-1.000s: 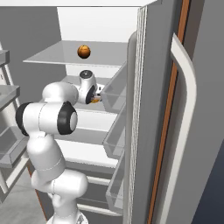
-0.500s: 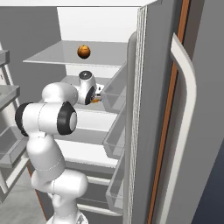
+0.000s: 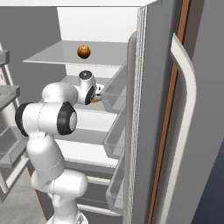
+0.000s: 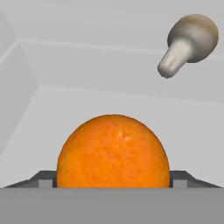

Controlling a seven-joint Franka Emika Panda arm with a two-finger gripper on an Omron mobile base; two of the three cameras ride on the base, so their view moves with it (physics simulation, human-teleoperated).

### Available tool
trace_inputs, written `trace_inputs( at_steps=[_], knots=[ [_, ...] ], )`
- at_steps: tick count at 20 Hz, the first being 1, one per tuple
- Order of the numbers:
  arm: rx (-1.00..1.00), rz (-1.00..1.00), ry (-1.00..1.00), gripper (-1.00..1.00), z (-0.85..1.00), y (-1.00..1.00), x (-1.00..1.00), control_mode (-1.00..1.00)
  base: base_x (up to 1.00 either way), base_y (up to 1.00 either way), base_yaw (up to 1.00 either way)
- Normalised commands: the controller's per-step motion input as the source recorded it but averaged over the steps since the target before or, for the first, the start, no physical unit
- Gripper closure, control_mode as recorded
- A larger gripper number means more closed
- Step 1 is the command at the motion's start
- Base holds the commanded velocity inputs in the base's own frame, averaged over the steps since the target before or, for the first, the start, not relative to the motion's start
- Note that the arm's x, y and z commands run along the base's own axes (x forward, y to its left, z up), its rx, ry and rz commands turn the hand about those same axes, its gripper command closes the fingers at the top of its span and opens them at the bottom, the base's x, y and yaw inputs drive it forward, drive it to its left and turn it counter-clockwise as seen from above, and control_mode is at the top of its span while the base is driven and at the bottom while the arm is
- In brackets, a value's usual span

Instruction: Pick up each orange from the fridge and place one orange on each plate on the dining counter.

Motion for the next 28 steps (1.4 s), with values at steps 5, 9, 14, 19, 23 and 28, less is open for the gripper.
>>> trace_inputs(
  at_steps=[5, 9, 14, 19, 23, 28],
  knots=[
    [0.0, 0.0, 0.0, 1.0, 0.0, 0.0, -0.08, -1.0, 0.0, 0.0, 0.0],
    [0.02, 0.0, 0.0, 1.0, 0.0, 0.0, -0.88, -1.0, 0.0, 0.0, 0.0],
    [0.03, 0.0, -0.04, 1.0, 0.28, -0.03, -1.0, -1.0, 0.0, 0.0, 0.0],
    [0.0, 0.0, -0.01, 1.0, 0.97, -0.12, -0.93, -1.0, 0.0, 0.0, 0.0],
    [0.0, 0.0, 0.07, 1.0, 0.97, -0.12, -0.64, -1.0, 0.0, 0.0, 0.0],
    [-0.01, 0.0, 0.15, 1.0, 0.71, -0.11, -0.58, -1.0, 0.0, 0.0, 0.0]
  ],
)
